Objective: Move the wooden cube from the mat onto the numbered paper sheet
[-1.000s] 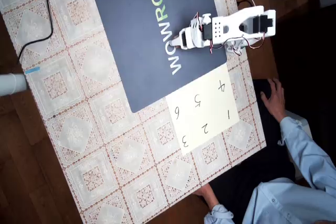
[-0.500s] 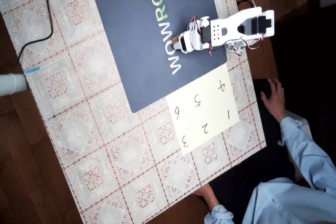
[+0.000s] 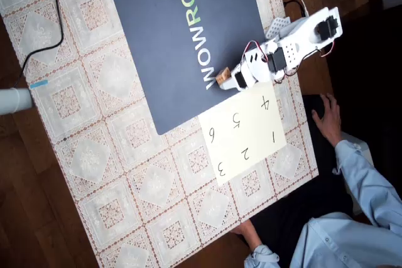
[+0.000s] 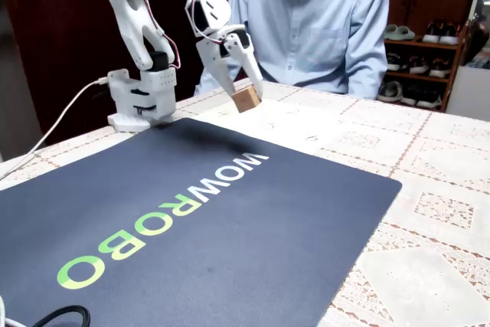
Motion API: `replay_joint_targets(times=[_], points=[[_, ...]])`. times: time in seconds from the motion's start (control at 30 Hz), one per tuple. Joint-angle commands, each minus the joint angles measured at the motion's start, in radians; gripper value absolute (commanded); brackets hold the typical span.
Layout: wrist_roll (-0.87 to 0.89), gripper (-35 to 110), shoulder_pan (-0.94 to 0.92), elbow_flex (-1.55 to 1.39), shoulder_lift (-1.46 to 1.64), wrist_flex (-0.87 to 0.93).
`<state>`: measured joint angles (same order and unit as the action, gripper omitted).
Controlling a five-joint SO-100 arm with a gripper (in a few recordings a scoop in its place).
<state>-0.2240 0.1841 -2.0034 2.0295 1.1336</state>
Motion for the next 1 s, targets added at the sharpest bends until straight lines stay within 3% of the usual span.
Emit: replay_joint_targets(times=[0.0,0.2,0.33,0.7,0.9,0.97], points=[[0.063,0,0.213,0.075,-0.034,-0.014],[0.083,0,0.388,0.169,-0.264,-0.077],[0.107,0,0.376,0.222,-0.379,-0.077],[0.229,0,0.414,0.311,-0.588,0.13],[0.225,0,0.414,0.313,-0.603,0.126],[0.229,7,0.41,0.314,-0.604,0.12]])
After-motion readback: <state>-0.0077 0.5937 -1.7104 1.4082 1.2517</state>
